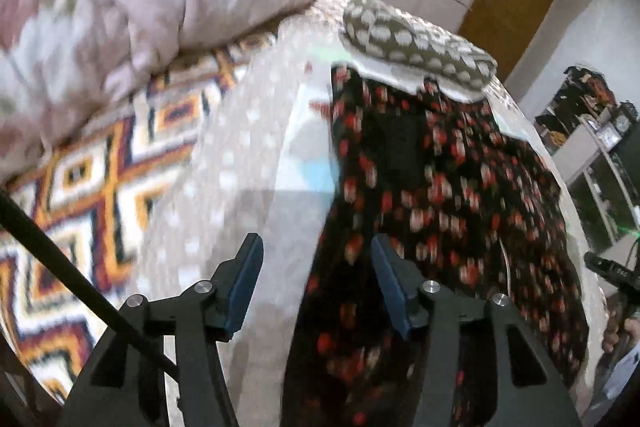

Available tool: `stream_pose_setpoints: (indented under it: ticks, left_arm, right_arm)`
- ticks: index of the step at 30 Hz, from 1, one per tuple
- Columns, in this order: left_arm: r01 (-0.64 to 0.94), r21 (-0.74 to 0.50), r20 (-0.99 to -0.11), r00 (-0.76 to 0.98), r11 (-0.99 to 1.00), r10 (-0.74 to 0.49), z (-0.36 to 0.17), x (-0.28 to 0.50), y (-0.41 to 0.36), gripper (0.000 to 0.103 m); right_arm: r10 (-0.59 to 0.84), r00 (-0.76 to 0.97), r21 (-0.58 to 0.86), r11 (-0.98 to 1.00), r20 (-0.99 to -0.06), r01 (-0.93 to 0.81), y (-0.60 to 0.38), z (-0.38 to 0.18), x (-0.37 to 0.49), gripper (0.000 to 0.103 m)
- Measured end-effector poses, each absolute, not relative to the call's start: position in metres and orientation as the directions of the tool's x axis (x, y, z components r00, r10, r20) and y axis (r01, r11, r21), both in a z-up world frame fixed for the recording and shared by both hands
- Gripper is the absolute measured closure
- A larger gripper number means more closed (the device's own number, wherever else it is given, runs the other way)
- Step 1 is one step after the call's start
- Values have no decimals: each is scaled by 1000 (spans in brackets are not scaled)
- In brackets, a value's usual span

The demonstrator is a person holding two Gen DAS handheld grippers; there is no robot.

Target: Fold large clothes

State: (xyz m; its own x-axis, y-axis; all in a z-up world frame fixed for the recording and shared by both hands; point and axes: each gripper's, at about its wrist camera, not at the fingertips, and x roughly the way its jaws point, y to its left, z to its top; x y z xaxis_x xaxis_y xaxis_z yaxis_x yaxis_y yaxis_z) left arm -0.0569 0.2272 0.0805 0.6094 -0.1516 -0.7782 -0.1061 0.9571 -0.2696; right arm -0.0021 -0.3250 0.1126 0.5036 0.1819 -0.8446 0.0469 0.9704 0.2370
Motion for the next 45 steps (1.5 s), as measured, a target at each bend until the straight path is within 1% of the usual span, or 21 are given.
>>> stream_pose_setpoints:
  ticks: [3,8,9,13,21,25,26,27,28,29,30,33,34,35,37,39,43,45]
  left_arm:
    - [-84,-318,-788,578,945,-214,58,-76,226,48]
    - [-71,-413,-794,517,908,-320,23,-99,218,48]
    - [-72,-415,-794,515,907,-323,20,-102,216,48]
    - [-44,-351,-807,520,935,-278,20,-116,204,48]
    - [-82,-282,-815,546,956,-194,19,-132,195,47]
    - [-65,-235,-825,541,970,-164,21,-138,187,48]
    - [-50,-234,-827,535,971,-172,23,-140,186,50]
    - [-43,-244,-825,534,969,-185,24,-142,186,60]
    - [-29,-286,-817,529,958,-229,26,-146,188,66]
    - [-23,-313,-813,524,949,-256,27,-149,189,75]
    - [-22,-344,-805,521,939,-283,29,-153,193,79]
    - [-26,-388,-788,527,921,-317,29,-164,200,79]
    - [-28,-401,-783,530,916,-327,29,-168,202,79]
    - [-30,-410,-779,532,912,-332,28,-172,203,79]
    - [-33,-425,-771,537,904,-343,28,-177,206,79]
    - [-43,-445,-763,542,895,-353,26,-181,208,74]
    - [-45,-464,-752,548,885,-366,25,-186,211,73]
    - [-42,-459,-753,548,888,-363,26,-187,210,73]
  right_arm:
    - [194,479,255,965,-856,66,-339,95,-30,44]
    - [324,451,406,909,-831,95,-354,66,-70,44]
    - [343,450,428,898,-825,99,-354,62,-76,44]
    - [365,467,460,882,-805,104,-355,57,-93,44]
    - [384,482,483,871,-787,95,-351,56,-112,43]
    - [413,484,511,855,-772,86,-351,55,-125,43]
    - [429,482,528,845,-764,85,-352,55,-128,43]
    - [441,481,540,837,-758,84,-353,55,-131,43]
    - [456,478,554,829,-751,80,-353,55,-133,43]
    - [473,475,569,819,-742,75,-354,55,-137,43]
    - [493,469,587,806,-732,69,-354,54,-140,43]
    - [547,452,631,774,-704,47,-353,53,-153,46]
    - [561,445,642,766,-698,42,-352,52,-157,50]
    - [578,436,656,754,-690,39,-352,49,-164,51]
    - [594,435,672,740,-677,36,-353,48,-172,51]
    - [603,436,682,730,-668,36,-354,47,-179,51]
    - [609,438,690,722,-661,39,-354,47,-194,52]
    - [603,439,685,727,-666,41,-353,47,-199,54]
